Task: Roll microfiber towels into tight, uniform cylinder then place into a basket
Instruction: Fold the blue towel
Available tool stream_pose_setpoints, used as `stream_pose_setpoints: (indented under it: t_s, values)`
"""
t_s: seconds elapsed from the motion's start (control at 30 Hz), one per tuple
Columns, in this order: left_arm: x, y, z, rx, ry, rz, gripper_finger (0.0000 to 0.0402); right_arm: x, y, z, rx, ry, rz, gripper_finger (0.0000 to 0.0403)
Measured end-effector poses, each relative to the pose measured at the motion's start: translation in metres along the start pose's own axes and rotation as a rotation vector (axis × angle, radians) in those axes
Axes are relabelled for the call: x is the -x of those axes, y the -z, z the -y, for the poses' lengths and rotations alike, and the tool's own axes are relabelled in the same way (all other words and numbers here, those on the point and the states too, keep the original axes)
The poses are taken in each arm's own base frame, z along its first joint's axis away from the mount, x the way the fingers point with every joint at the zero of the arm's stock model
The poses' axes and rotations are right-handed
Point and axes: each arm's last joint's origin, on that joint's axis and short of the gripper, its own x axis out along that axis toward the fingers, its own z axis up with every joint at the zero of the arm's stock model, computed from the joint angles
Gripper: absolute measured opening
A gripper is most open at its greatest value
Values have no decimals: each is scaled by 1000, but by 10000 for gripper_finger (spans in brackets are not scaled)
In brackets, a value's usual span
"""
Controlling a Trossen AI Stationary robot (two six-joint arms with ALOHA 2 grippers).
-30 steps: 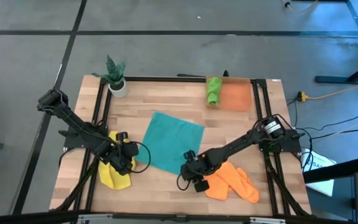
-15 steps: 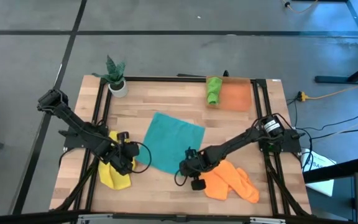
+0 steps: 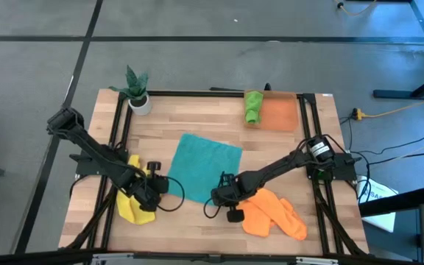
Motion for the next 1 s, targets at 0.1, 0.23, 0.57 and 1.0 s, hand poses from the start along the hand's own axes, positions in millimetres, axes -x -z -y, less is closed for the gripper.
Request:
stream_pose_setpoints:
  t_s: [0.1,0.23,0.57,1.0]
  values:
    - [-6,0,4,9,-7,-15,80,2,-2,1,0,1,-5,1]
    - [-16,4,11,-90,-27,-52,80,3,-4,4,-5,2,1,1]
    - [-37,13,26,-227,-57,-138,80,3,-6,9,7,2,6,0]
    - [-55,18,31,-261,-111,-192,80,4,-6,8,6,1,13,0]
